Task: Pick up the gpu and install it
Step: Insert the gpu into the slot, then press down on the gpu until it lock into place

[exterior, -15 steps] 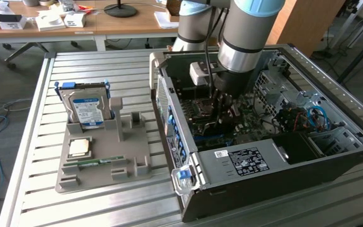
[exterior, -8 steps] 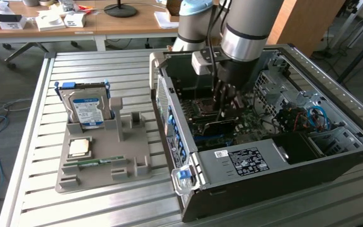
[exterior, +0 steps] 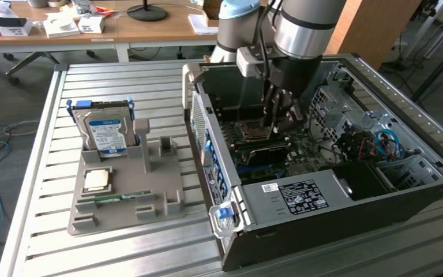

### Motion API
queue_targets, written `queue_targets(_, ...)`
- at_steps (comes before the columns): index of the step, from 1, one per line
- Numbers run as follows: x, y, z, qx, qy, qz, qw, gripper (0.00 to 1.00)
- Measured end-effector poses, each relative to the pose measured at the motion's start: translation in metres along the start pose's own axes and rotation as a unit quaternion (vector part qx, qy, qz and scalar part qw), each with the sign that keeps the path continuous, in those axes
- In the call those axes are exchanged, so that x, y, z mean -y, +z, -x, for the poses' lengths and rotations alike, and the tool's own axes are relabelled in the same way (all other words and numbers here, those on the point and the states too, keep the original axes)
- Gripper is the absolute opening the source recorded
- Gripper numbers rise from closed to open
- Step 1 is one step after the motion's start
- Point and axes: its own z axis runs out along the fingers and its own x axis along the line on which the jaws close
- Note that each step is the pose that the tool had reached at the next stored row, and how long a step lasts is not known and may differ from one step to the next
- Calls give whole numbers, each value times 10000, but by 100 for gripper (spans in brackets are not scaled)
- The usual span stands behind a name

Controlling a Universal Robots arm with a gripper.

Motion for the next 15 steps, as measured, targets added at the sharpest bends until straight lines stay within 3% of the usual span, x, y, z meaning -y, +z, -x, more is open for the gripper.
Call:
queue_targets(4,2,-71,2,0,0,0,10000,39)
queue_targets(15,2,-75,2,0,0,0,10000,39)
